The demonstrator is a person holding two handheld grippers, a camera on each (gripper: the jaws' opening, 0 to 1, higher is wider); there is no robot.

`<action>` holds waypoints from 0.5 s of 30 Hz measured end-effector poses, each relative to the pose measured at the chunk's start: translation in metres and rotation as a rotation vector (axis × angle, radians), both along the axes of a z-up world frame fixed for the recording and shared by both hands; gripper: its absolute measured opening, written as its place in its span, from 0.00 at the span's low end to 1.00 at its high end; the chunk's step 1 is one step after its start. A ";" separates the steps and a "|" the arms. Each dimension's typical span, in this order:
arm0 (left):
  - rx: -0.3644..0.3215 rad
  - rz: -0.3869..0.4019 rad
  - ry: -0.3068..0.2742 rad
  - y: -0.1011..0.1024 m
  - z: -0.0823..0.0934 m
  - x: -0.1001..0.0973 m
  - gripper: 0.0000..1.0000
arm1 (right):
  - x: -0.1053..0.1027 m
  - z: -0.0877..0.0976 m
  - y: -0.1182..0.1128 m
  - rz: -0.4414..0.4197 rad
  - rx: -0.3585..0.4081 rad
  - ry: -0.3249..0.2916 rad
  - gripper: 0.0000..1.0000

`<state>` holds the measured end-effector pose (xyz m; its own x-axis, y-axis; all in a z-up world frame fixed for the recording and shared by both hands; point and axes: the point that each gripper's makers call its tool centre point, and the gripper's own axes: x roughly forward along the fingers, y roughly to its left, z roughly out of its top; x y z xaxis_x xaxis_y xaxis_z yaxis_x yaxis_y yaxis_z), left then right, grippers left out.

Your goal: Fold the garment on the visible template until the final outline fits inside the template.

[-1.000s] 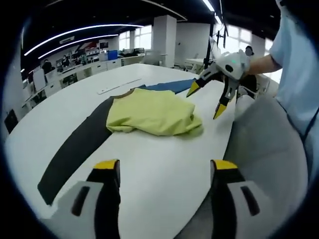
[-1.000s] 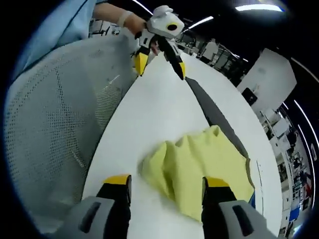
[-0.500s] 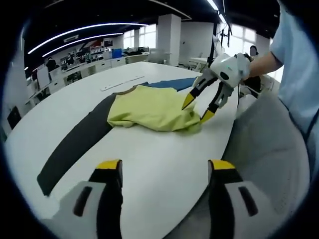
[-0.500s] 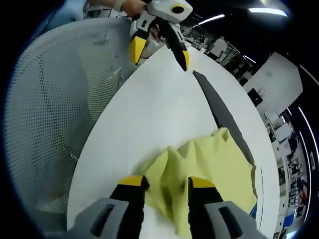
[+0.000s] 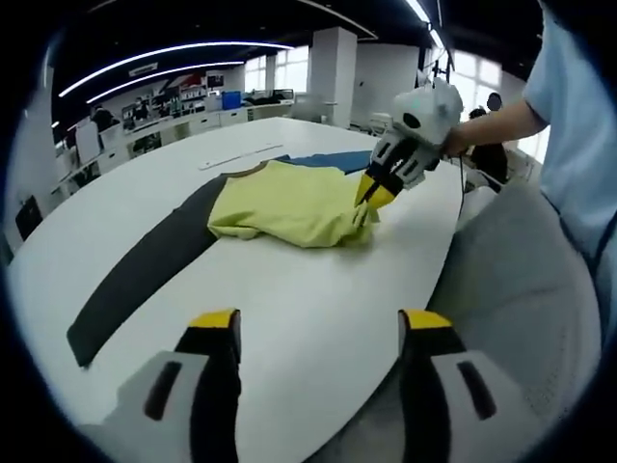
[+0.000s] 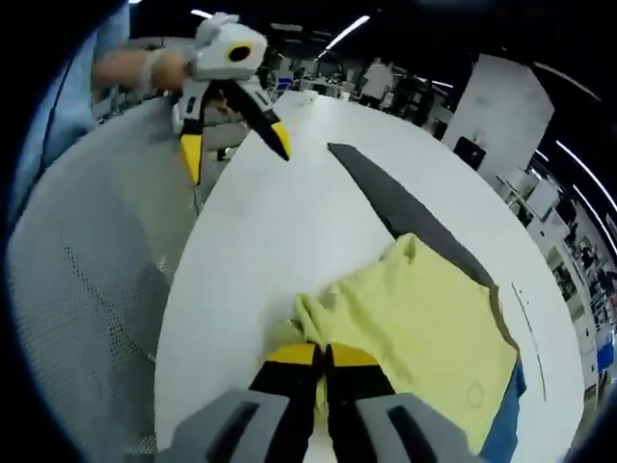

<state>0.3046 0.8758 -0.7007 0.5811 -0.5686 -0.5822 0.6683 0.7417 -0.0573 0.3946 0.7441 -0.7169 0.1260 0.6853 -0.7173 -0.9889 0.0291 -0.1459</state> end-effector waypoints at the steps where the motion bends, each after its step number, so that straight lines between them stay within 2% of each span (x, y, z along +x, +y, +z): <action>1: -0.001 0.001 0.000 0.000 0.000 0.000 0.62 | 0.004 0.004 0.001 -0.012 0.014 0.013 0.00; 8: 0.006 0.008 0.006 0.001 -0.005 -0.001 0.59 | 0.045 0.034 0.013 -0.119 0.105 0.101 0.00; 15: 0.015 0.013 0.012 0.003 -0.007 -0.001 0.58 | 0.100 0.056 0.024 -0.195 0.161 0.103 0.00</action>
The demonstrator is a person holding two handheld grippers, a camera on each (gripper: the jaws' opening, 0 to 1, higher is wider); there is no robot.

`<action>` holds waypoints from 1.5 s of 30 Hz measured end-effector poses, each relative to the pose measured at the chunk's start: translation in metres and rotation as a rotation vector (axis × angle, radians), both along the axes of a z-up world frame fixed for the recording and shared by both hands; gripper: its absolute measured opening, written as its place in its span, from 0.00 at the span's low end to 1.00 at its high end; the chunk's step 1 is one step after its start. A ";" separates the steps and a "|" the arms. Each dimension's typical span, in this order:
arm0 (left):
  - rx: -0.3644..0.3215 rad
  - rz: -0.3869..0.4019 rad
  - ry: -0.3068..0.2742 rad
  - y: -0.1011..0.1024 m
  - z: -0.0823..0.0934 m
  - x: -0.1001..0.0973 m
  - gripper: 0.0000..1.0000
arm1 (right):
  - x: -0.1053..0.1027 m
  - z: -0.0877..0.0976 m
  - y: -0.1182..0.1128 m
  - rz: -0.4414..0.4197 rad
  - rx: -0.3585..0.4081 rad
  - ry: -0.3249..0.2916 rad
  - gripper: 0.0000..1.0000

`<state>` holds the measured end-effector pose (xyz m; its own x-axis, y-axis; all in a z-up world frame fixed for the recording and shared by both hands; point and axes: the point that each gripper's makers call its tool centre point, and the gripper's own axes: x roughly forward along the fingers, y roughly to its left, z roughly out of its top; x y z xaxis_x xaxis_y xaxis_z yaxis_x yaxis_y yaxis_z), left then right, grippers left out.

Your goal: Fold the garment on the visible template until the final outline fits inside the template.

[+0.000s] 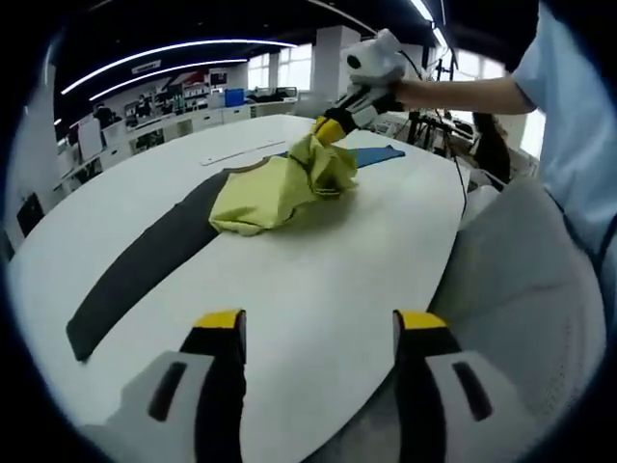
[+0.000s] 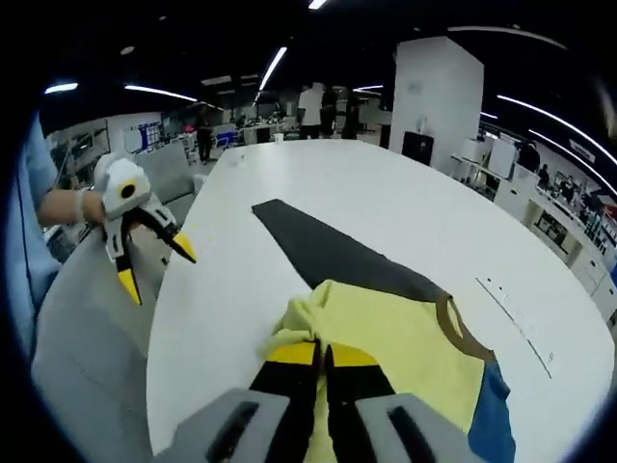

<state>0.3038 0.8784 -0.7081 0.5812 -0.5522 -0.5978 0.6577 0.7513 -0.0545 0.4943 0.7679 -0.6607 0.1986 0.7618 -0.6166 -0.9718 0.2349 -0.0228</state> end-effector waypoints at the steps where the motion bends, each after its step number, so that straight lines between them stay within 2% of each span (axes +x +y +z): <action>1: 0.003 0.001 0.004 0.000 -0.001 0.000 0.58 | 0.007 0.000 0.000 -0.007 -0.002 -0.005 0.00; 9: -0.005 0.014 0.018 0.004 -0.004 0.001 0.57 | 0.066 -0.009 -0.004 -0.075 -0.043 -0.032 0.00; 13: 0.002 0.013 0.026 0.004 -0.007 0.000 0.56 | 0.083 -0.014 -0.005 -0.096 -0.059 -0.040 0.00; 16: 0.003 0.013 0.033 0.004 -0.008 0.000 0.56 | 0.099 -0.025 -0.006 -0.117 -0.080 -0.029 0.00; 23: -0.002 0.022 0.043 0.005 -0.010 0.000 0.55 | 0.114 -0.050 -0.009 -0.175 -0.107 0.009 0.00; 27: -0.005 0.024 0.046 0.005 -0.010 -0.001 0.55 | 0.118 -0.062 -0.008 -0.169 -0.126 0.009 0.00; 37: -0.008 0.032 0.054 0.006 -0.011 -0.001 0.55 | 0.124 -0.085 -0.012 -0.173 -0.167 0.037 0.00; 45: -0.007 0.033 0.063 0.008 -0.013 -0.001 0.55 | 0.122 -0.093 -0.014 -0.168 -0.193 0.048 0.00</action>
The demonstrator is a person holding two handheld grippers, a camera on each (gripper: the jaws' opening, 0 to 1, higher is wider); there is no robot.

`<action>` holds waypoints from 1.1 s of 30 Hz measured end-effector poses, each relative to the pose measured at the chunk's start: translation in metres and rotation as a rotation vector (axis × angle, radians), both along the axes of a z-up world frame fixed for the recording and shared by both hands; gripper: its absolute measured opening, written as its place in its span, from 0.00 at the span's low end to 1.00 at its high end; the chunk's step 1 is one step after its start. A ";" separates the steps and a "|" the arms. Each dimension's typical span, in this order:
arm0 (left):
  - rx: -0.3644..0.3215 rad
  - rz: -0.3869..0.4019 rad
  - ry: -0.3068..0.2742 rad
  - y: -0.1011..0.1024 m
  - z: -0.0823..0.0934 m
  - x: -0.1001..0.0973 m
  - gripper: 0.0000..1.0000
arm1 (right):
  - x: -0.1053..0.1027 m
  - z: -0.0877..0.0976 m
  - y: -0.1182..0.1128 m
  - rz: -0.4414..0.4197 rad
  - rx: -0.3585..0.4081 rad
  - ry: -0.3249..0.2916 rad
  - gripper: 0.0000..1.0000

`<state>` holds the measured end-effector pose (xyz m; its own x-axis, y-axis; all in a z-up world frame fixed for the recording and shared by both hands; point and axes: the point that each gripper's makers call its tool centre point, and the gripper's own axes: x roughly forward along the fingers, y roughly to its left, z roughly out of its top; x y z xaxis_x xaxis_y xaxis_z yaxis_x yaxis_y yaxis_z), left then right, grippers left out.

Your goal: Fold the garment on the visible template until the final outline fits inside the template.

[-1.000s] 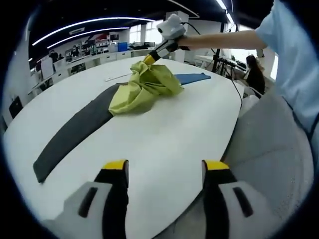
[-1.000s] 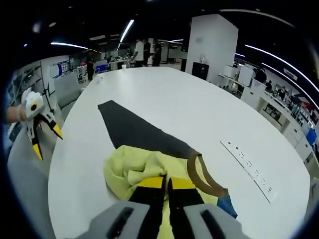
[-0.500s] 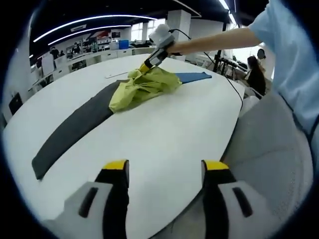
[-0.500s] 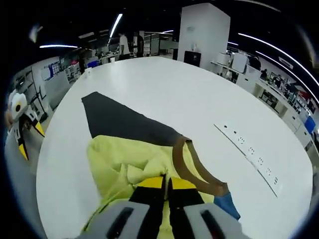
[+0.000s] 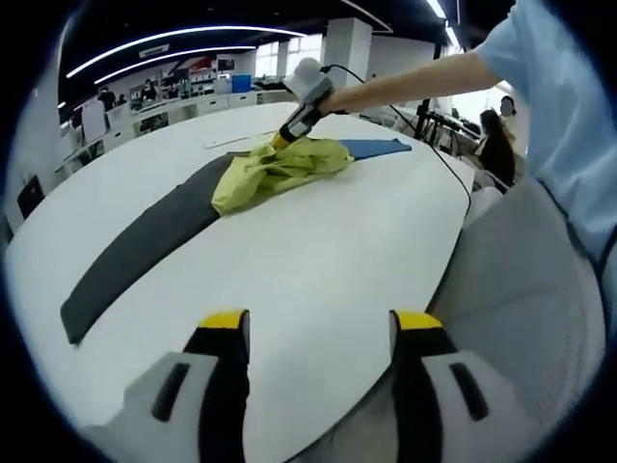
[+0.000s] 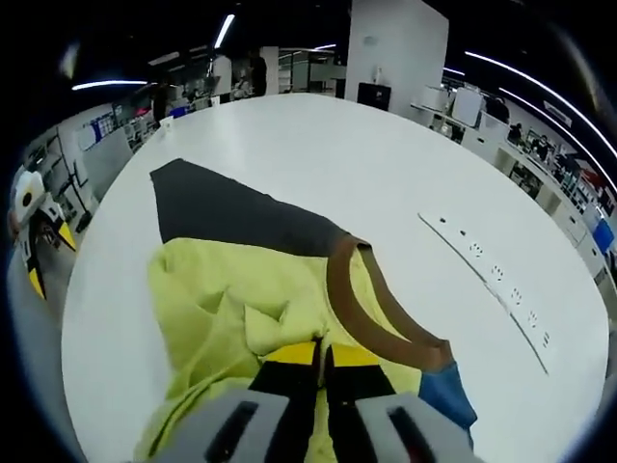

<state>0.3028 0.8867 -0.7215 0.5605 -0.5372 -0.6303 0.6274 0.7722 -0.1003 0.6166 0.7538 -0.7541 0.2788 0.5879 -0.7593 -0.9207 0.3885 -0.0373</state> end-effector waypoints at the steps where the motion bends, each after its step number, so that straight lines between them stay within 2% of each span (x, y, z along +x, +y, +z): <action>1: 0.000 0.001 0.001 0.000 0.000 0.000 0.55 | 0.000 -0.001 0.000 -0.001 -0.002 0.001 0.00; 10: -0.003 0.004 0.005 0.001 0.000 0.000 0.55 | 0.002 -0.003 -0.003 0.020 -0.033 -0.018 0.00; 17: -0.005 0.002 0.010 0.000 -0.001 -0.001 0.56 | 0.000 0.006 -0.006 0.019 -0.026 -0.030 0.03; 23: 0.004 -0.012 0.017 -0.003 -0.003 -0.003 0.56 | -0.001 0.018 -0.012 -0.007 0.011 -0.042 0.15; 27: 0.003 -0.008 0.017 -0.003 -0.003 -0.003 0.56 | -0.010 0.030 -0.013 -0.053 0.101 -0.004 0.26; 30: -0.002 -0.004 0.014 -0.003 -0.002 -0.002 0.56 | -0.019 0.034 -0.018 -0.064 0.127 0.025 0.30; 33: -0.001 -0.008 0.017 -0.005 -0.002 -0.003 0.56 | -0.027 0.036 -0.023 -0.061 0.134 0.022 0.37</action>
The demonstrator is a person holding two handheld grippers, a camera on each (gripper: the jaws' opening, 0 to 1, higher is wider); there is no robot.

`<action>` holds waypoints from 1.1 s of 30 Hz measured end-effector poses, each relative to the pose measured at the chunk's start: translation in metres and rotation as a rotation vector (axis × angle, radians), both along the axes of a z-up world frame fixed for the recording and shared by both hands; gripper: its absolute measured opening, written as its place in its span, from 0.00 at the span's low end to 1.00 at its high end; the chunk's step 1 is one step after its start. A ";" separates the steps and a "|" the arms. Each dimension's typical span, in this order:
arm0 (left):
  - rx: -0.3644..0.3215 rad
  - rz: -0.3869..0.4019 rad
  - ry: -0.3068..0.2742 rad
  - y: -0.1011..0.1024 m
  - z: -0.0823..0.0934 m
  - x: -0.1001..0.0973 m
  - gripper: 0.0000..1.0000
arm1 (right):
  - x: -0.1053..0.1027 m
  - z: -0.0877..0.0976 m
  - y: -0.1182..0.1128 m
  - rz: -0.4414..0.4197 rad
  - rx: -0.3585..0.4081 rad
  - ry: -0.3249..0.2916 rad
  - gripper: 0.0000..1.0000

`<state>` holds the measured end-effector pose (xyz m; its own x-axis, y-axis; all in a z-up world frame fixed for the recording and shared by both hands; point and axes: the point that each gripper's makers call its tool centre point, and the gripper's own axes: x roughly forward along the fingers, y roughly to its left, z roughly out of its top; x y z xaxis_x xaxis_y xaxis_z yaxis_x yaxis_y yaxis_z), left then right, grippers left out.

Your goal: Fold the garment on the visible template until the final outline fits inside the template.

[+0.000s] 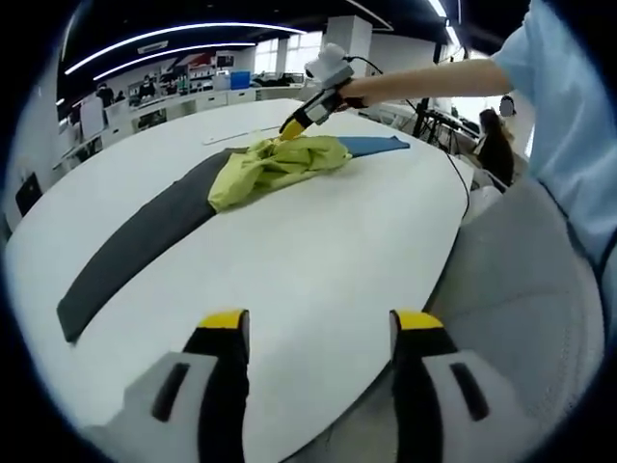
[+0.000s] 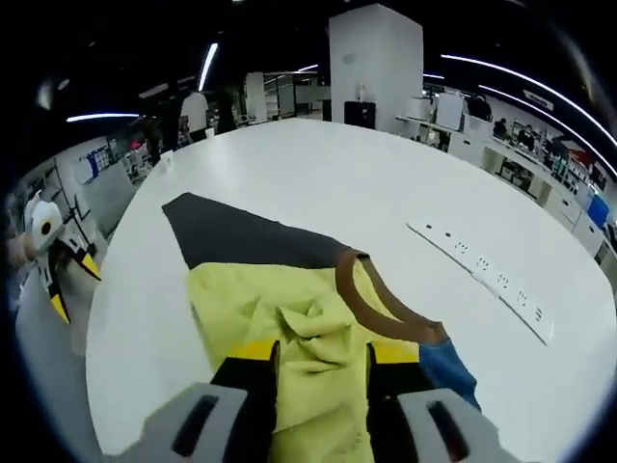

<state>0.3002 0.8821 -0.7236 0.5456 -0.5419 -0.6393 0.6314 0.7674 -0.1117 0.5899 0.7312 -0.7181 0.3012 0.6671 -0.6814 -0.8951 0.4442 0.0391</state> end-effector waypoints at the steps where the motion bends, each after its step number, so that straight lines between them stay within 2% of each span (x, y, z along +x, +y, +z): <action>1: -0.001 -0.001 0.000 -0.001 0.000 0.000 0.56 | -0.003 0.000 -0.002 0.000 0.002 0.001 0.40; 5: -0.002 0.000 0.002 -0.002 0.001 0.000 0.56 | -0.015 0.001 -0.009 0.004 0.018 0.035 0.49; 8: -0.005 0.001 0.000 -0.002 0.002 0.000 0.56 | -0.015 0.002 -0.015 0.002 0.029 0.036 0.53; 19: -0.011 -0.002 -0.003 -0.004 0.003 0.000 0.57 | -0.045 0.007 -0.030 0.014 0.040 0.045 0.80; 21: -0.010 0.002 -0.005 -0.003 0.003 0.001 0.59 | -0.050 0.008 -0.033 0.013 0.041 0.036 0.88; 25: -0.012 0.002 -0.007 -0.003 0.003 0.001 0.63 | -0.050 0.008 -0.037 0.012 0.046 0.034 0.94; 26: -0.011 0.006 -0.010 -0.002 0.004 0.002 0.66 | -0.051 0.008 -0.037 0.011 0.048 0.034 0.96; 33: -0.019 0.044 -0.022 0.002 0.006 0.008 0.83 | -0.057 0.011 -0.044 -0.001 0.060 0.025 1.00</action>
<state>0.3078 0.8839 -0.7179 0.5833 -0.5286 -0.6167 0.5994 0.7925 -0.1124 0.5331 0.6872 -0.7067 0.2851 0.7069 -0.6473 -0.8932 0.4410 0.0883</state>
